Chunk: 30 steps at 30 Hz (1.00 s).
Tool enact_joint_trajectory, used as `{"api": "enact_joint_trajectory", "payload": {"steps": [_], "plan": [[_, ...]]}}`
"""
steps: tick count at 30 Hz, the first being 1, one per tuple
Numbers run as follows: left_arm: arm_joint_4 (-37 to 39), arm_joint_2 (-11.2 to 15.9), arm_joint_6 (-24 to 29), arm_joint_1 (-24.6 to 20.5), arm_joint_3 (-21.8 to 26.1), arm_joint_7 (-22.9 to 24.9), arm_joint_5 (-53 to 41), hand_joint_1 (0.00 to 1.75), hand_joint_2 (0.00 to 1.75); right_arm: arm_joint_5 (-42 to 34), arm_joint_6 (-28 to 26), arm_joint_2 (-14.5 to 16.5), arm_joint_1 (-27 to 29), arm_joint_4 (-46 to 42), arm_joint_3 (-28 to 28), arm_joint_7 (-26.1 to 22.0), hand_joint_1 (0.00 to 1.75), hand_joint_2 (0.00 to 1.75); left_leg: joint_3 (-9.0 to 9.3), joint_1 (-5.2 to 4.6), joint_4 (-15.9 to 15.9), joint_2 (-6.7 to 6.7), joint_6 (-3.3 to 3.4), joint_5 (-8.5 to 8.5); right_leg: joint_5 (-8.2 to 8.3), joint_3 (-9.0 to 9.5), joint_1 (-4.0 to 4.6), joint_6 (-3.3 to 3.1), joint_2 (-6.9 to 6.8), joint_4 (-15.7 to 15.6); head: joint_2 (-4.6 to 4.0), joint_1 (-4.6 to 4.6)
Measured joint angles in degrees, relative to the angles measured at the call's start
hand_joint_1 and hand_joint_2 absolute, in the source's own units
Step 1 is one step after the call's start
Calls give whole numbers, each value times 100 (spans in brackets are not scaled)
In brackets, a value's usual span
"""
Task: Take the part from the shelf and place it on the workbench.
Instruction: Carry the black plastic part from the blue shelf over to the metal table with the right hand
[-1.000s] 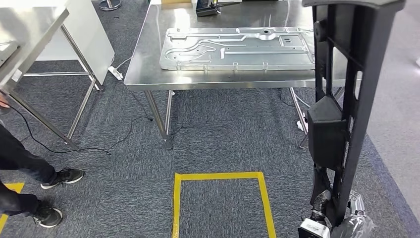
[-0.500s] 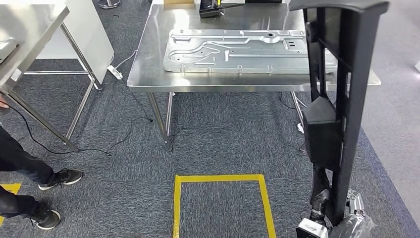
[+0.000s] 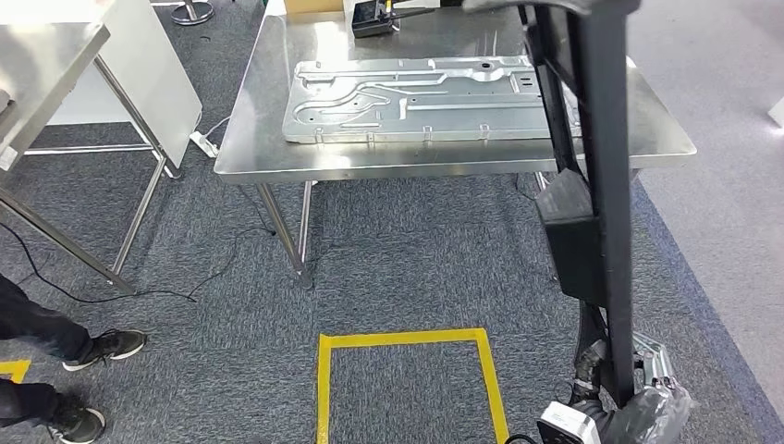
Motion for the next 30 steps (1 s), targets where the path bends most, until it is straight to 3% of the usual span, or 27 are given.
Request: {"api": "enact_joint_trajectory", "payload": {"steps": [2,6,7,9,10,11,12,14,16,20,22,25,26,27,28,30], "plan": [[0,9,-1,-13,-1,-3,-11,0,175,56,0,-32,-51,-10,67,9,175,175,131,-36,-314,-7,53,67,-32,13,3,58,6,-2,0,1],[0,10,-3,-10,-2,-5,-42,0,175,98,0,-86,-114,-54,155,30,175,175,224,-3,-461,-1,152,87,-151,-15,7,181,-11,125,0,5],[0,9,-4,-13,-2,-7,-42,0,175,101,0,-102,-130,-63,166,33,175,175,260,15,-500,4,182,93,-273,-124,9,201,-20,360,0,8],[0,9,-6,-20,-2,-9,-43,0,175,107,0,-138,-150,-68,181,43,175,175,293,8,-510,12,220,68,-575,-532,-6,228,-30,1090,0,10],[0,9,-7,-19,-2,-9,-43,0,175,109,0,-156,-152,-68,186,50,175,175,308,7,-508,12,223,50,-650,-733,-14,242,-32,1403,0,10],[0,9,-7,-15,-2,-8,-43,0,175,112,0,-171,-152,-67,190,57,175,175,331,7,-505,10,221,26,-609,-858,-25,254,-35,1541,0,10],[0,9,-9,-10,-2,-8,-43,0,175,115,0,-183,-153,-67,194,63,175,175,362,8,-501,6,214,-2,-449,-872,-34,260,-38,1457,0,10],[0,6,-14,-6,-2,-6,-46,0,175,132,0,-204,-168,-67,207,75,175,175,442,13,-483,-1,181,-75,47,-635,-48,251,-52,770,0,11],[0,3,-17,-11,-2,0,-49,0,175,164,1,-225,-199,-68,227,93,175,175,472,-7,-448,-4,114,-154,285,-393,-30,209,-68,191,0,10],[0,5,-17,-29,-3,13,-57,0,175,205,2,-249,-224,-72,256,150,175,175,514,-19,-450,6,-7,-234,238,-307,-21,95,-48,38,0,5],[0,7,-17,-36,-4,15,-58,0,175,210,2,-255,-236,-75,271,175,175,175,428,-6,-177,6,-60,-406,221,-238,-43,25,-52,-12,0,0],[0,7,-21,-26,-4,17,-60,0,175,214,2,-264,-253,-77,285,195,175,175,-182,15,938,1,-113,-860,166,-168,-38,-40,-65,-25,0,-9],[0,7,-27,-17,-4,18,-62,0,175,215,2,-268,-255,-76,285,205,175,175,-356,19,1187,2,-120,-887,145,-146,-33,-45,-59,-24,0,-9],[0,7,-35,-9,-4,19,-64,0,175,220,2,-272,-257,-75,285,215,175,175,-432,19,1220,2,-117,-788,121,-116,-30,-44,-50,-23,0,-9],[0,7,-43,-3,-4,19,-66,0,175,226,2,-274,-260,-75,285,224,175,175,-390,19,1011,1,-103,-571,94,-75,-27,-37,-40,-23,0,-9],[0,11,-52,0,-4,19,-71,0,175,238,2,-279,-273,-75,285,231,175,175,-98,5,223,-4,-37,-73,29,7,-18,-7,-27,-21,0,-7]]}}
